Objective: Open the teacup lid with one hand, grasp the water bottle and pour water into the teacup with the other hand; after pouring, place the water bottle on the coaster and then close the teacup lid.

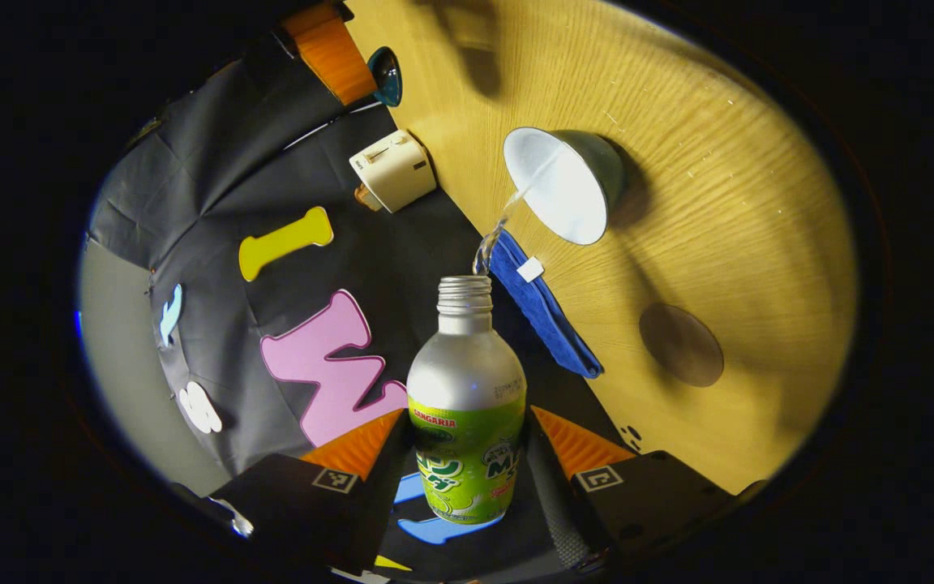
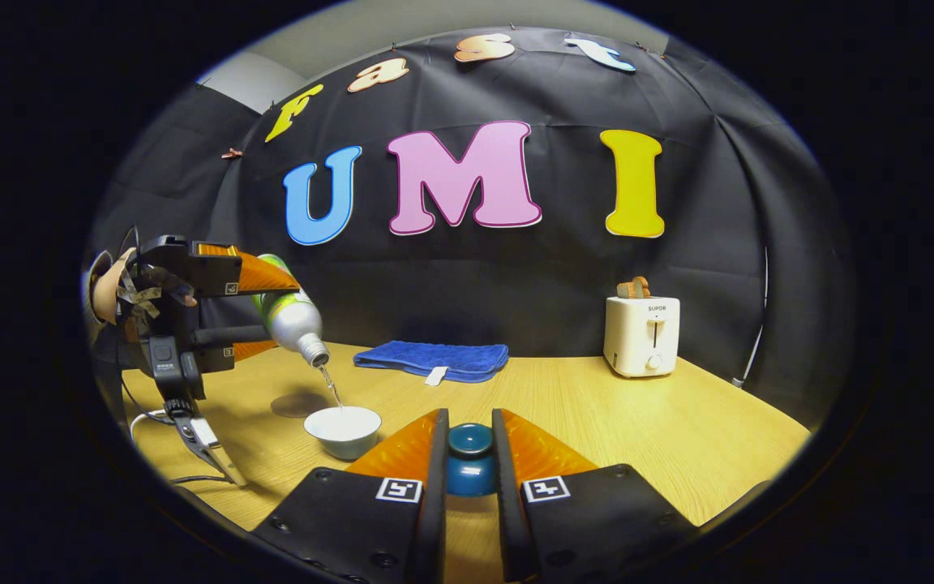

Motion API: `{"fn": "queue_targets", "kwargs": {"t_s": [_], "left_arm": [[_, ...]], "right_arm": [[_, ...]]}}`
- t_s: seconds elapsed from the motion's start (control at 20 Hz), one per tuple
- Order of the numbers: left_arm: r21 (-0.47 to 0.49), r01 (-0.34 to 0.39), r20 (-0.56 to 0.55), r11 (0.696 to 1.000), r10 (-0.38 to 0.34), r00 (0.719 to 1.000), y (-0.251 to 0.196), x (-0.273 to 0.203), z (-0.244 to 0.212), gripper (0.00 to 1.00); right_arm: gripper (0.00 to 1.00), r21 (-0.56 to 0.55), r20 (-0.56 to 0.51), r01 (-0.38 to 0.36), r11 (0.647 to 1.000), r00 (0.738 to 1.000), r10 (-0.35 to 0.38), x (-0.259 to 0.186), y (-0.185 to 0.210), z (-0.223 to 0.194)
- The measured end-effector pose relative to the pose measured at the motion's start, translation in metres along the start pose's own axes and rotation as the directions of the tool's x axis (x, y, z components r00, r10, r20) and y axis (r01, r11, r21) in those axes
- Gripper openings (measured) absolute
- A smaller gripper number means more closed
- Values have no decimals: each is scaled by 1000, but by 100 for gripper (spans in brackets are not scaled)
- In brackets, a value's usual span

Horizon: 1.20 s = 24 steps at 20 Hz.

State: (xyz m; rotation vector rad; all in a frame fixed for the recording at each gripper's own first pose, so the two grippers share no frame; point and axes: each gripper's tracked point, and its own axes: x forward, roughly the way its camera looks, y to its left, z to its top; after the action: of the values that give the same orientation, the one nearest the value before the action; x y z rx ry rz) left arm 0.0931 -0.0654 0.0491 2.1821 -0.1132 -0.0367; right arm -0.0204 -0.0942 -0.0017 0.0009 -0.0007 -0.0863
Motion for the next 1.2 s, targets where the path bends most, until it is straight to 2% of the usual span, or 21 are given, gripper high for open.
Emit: {"fn": "queue_targets", "kwargs": {"t_s": [0.35, 0.65, 0.8, 1.05, 1.2], "left_arm": [[97, -63, 29, 993, 60, 998, 29, 2, -14, 82], [205, -145, 65, 968, 135, 989, 49, -1, -14, 82], [230, -169, 79, 959, 154, 985, 54, -4, -9, 82], [197, -169, 85, 966, 155, 984, 59, -4, -2, 82], [100, -111, 88, 989, 102, 991, 39, 1, 2, 82]], "right_arm": [[30, 0, 0, 0, 1000, 1000, 0, 0, 0, 0], [31, -1, 1, 0, 1000, 1000, 0, 0, 0, 0], [30, -1, 0, 0, 1000, 1000, 0, 0, 0, 0], [30, -1, 0, 0, 1000, 1000, 0, 0, -1, 0], [30, -1, 0, 0, 1000, 1000, 0, -1, 0, 0]]}}
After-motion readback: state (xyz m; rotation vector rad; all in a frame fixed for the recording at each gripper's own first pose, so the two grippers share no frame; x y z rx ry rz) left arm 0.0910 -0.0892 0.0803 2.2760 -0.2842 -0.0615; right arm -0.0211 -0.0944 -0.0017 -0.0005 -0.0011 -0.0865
